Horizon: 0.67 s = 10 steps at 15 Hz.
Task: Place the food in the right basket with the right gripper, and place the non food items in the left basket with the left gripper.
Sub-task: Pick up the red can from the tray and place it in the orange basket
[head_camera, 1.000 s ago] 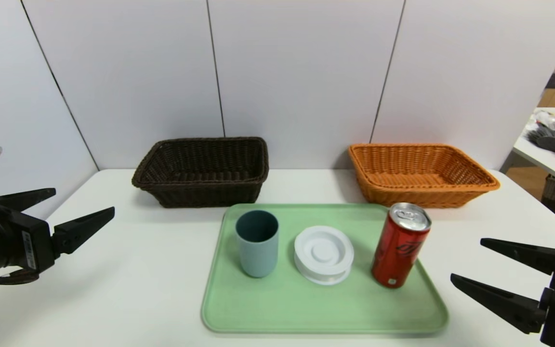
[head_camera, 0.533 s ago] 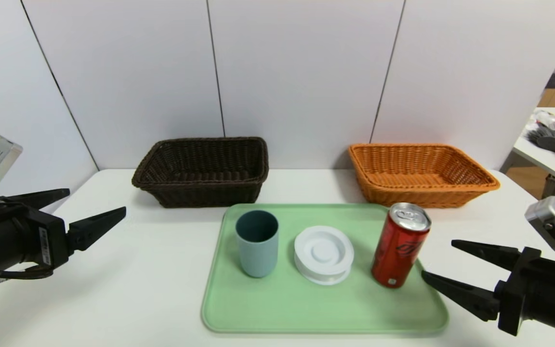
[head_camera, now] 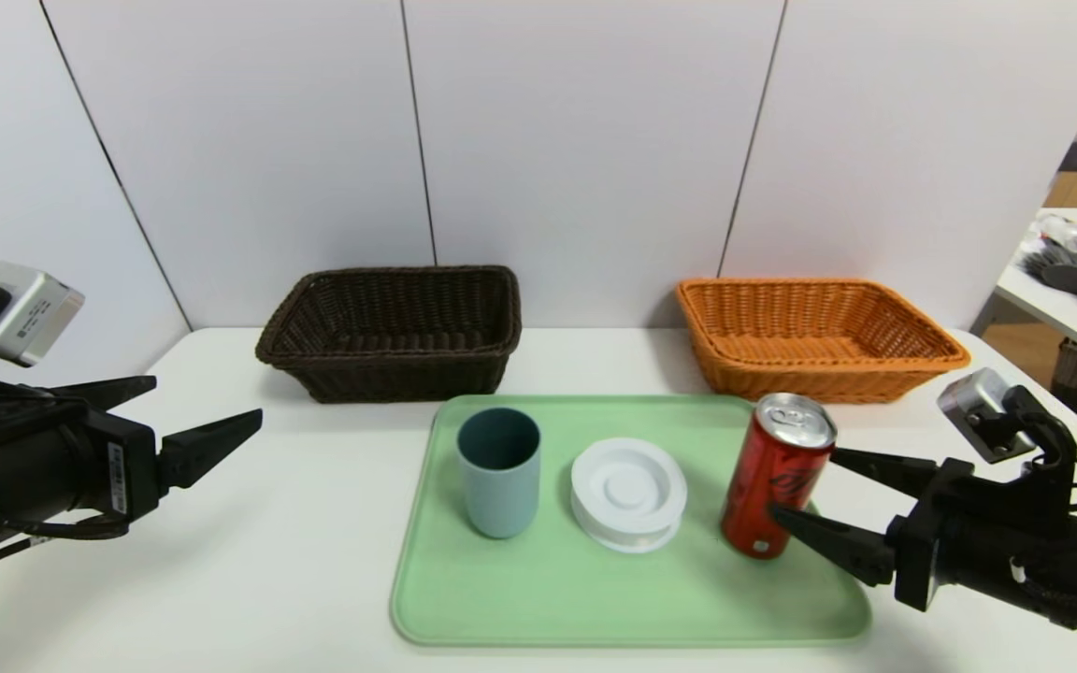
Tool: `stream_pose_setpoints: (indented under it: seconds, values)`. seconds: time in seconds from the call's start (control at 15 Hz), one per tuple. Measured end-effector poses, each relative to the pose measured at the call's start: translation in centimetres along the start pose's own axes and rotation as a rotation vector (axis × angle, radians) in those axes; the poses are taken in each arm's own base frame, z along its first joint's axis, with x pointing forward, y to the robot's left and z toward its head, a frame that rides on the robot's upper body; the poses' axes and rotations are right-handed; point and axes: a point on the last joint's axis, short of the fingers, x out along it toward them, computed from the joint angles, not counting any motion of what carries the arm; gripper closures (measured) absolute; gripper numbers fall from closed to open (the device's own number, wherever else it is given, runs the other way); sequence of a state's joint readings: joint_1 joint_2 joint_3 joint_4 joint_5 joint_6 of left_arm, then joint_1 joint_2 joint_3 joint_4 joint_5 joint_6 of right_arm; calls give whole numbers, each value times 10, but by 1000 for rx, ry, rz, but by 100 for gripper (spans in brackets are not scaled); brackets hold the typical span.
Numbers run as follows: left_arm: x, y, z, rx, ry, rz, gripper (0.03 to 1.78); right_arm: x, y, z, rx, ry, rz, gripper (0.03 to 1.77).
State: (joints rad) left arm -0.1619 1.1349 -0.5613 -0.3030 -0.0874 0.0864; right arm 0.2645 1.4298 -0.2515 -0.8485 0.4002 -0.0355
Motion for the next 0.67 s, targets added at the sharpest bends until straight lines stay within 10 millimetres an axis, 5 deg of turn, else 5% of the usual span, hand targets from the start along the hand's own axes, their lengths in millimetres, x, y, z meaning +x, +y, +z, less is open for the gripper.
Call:
stream_pose_setpoints:
  seconds: [0.67]
  values:
    - [2,-6,-7,6,29,-19,12,31,-9,-8,-12,-13,5,10]
